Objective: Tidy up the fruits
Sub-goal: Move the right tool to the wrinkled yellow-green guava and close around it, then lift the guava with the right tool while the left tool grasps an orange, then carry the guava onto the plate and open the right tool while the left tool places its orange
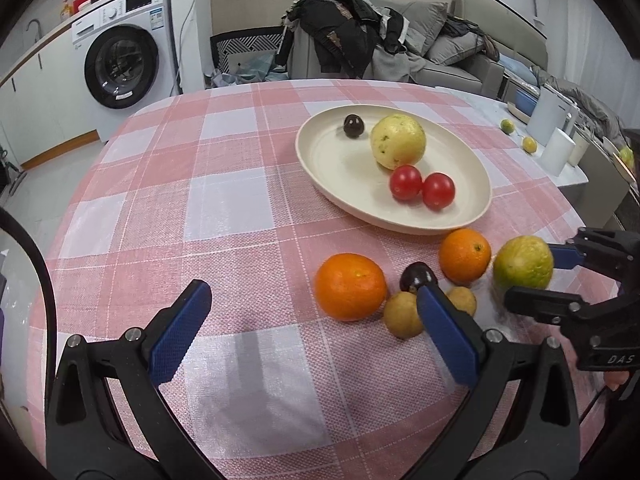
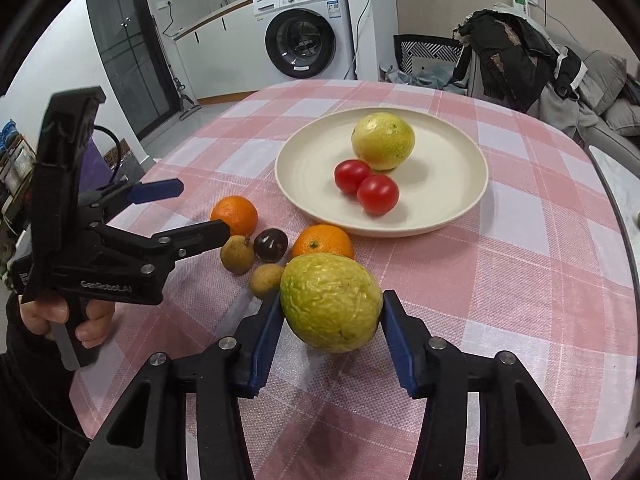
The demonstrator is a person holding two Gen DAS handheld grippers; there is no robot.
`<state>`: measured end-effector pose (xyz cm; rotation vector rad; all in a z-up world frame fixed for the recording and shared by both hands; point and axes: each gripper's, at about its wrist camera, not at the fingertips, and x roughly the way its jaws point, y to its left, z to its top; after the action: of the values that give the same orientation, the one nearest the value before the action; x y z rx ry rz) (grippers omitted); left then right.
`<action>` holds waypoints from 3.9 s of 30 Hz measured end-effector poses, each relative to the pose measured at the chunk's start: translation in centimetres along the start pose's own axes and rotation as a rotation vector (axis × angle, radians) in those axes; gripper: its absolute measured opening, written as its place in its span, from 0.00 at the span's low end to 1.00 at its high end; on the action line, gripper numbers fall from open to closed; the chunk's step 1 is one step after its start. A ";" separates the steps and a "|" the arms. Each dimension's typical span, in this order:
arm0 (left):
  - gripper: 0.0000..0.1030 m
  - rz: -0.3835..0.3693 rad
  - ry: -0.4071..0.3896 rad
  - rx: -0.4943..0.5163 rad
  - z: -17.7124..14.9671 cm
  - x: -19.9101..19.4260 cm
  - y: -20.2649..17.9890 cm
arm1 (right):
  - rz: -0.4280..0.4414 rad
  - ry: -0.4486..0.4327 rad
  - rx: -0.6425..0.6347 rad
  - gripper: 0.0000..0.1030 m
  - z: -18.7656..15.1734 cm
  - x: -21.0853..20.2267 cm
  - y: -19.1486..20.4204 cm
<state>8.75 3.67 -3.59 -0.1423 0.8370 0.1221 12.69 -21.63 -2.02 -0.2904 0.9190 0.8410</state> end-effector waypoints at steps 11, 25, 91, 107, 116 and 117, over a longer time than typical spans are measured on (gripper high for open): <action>0.85 -0.071 0.032 -0.066 0.5 1.7 1.1 | -0.014 -0.015 0.013 0.49 0.0 -0.5 0.0; 0.35 -0.225 0.063 -0.091 0.6 1.8 1.1 | -0.016 -0.022 0.018 0.49 0.2 -0.5 -0.4; 0.34 -0.132 -0.117 -0.020 8.1 3.7 -1.2 | -0.067 -0.188 0.226 0.49 7.0 2.1 -8.1; 0.34 -0.105 -0.072 0.039 7.1 6.2 -2.7 | -0.074 -0.154 0.185 0.49 6.8 3.7 -7.8; 0.35 -0.099 -0.060 0.047 6.8 6.7 -2.7 | -0.087 -0.143 0.151 0.49 6.7 4.4 -7.4; 0.34 -0.100 -0.060 0.047 6.9 6.8 -2.7 | -0.093 -0.145 0.148 0.49 6.7 4.4 -7.4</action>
<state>18.67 2.59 -3.90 -0.1351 0.7711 0.0127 23.51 -20.50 -2.40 -0.1409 0.8215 0.6955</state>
